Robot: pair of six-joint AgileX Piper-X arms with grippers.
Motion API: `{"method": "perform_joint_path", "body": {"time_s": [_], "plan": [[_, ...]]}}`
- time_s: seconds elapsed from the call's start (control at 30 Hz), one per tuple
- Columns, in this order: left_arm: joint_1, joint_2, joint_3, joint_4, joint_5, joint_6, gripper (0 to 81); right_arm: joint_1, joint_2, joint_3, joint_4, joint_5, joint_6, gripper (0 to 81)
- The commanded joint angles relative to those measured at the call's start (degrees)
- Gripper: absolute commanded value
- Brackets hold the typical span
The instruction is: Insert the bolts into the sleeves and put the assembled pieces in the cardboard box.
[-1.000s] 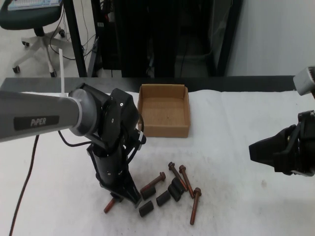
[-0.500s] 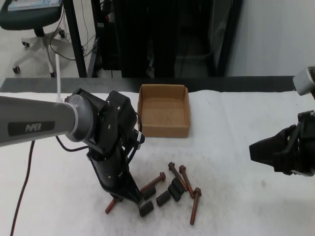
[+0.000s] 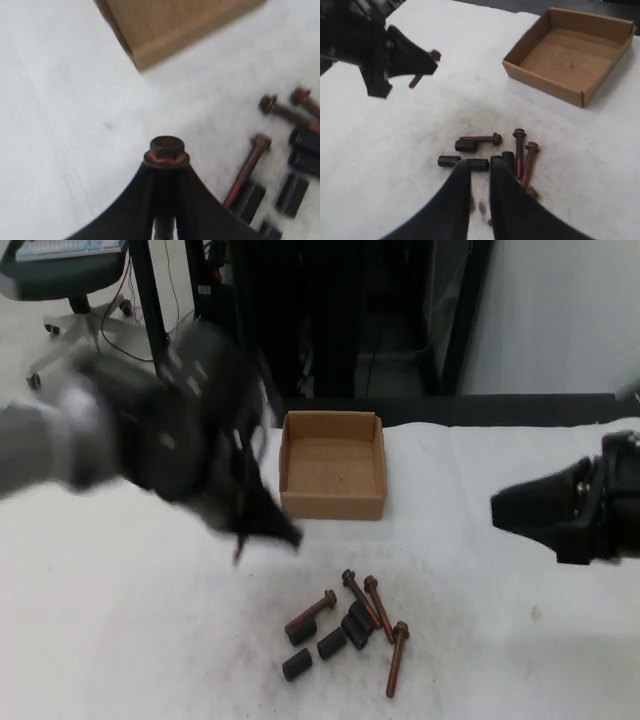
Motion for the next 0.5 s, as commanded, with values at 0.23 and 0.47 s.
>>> {"method": "perform_joint_path", "body": {"time_s": [0.23, 0.47], "plan": [[-0.2, -22.3, -0.4, -1.0, -1.0, -0.4, 0.3, 21.3, 15.4, -4.3, -4.6, 6.3, -16.2, 14.0], [0.4, -27.2, -0.4, 6.4, -1.0, 6.5, 0.3, 30.1, 30.7, -15.1, 4.4, 24.0, -36.1, 14.0]]}}
